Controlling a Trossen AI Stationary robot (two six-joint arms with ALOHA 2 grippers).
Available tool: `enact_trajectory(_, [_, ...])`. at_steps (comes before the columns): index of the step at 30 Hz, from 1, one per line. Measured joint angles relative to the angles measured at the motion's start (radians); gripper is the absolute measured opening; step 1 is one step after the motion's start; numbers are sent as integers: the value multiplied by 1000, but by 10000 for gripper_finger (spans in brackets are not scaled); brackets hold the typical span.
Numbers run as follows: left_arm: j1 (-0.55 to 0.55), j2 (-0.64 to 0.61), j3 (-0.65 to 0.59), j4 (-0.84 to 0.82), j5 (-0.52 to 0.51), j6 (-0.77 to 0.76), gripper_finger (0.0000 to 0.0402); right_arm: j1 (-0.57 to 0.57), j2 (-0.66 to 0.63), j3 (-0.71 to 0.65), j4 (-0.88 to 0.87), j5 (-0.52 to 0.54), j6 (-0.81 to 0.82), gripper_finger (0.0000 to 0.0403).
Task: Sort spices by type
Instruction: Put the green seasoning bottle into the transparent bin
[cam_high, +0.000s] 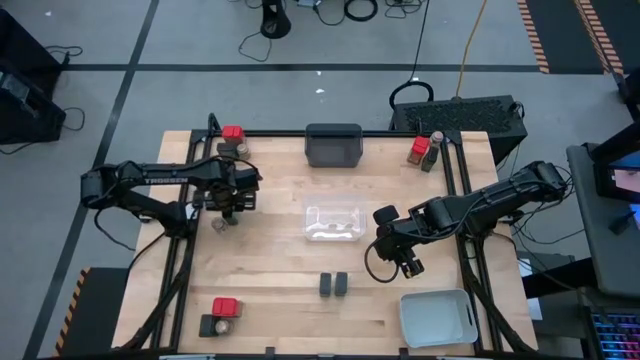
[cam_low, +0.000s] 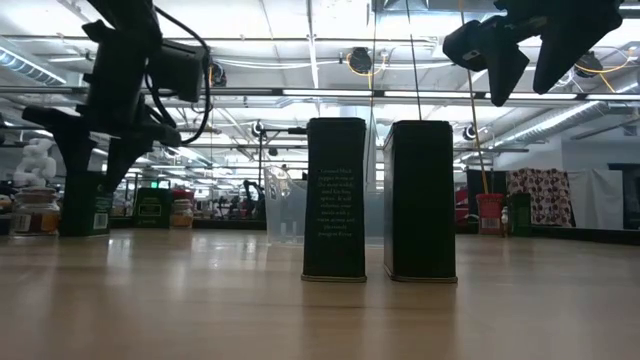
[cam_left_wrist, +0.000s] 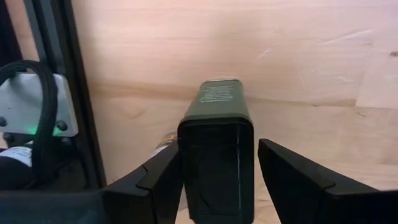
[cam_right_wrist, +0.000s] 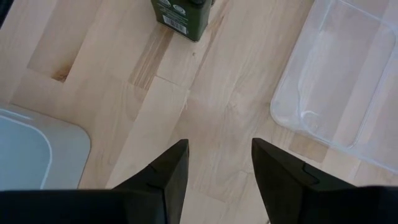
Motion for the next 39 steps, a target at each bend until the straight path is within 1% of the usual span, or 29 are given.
enact_trajectory(3, [0,0,0,1,0,1,206,0,0,0,0,0,0,157])
enact_trajectory(5, [0,0,0,1,0,6,199,0,0,0,0,0,0,157])
enact_trajectory(11, [0,0,1,1,0,9,140,0,0,0,0,0,0,157])
enact_trajectory(12, [0,0,1,1,0,12,135,0,0,0,0,0,0,157])
enact_trajectory(16, [0,0,10,0,0,74,135,0,0,0,-1,0,4,157])
enact_trajectory(19, [0,0,43,-4,8,111,135,0,0,0,-5,0,4,157])
enact_trajectory(24, [12,0,149,-2,37,200,139,0,-2,0,-52,0,27,157])
enact_trajectory(27, [16,0,234,23,64,304,141,0,-9,0,-104,0,69,157])
enact_trajectory(31, [15,0,360,117,108,463,143,0,-24,0,-133,1,117,157])
enact_trajectory(36, [11,-1,502,296,111,534,144,0,-44,0,-134,2,135,157])
enact_trajectory(39, [-3,-1,547,430,144,578,145,0,-49,0,-134,2,148,157])
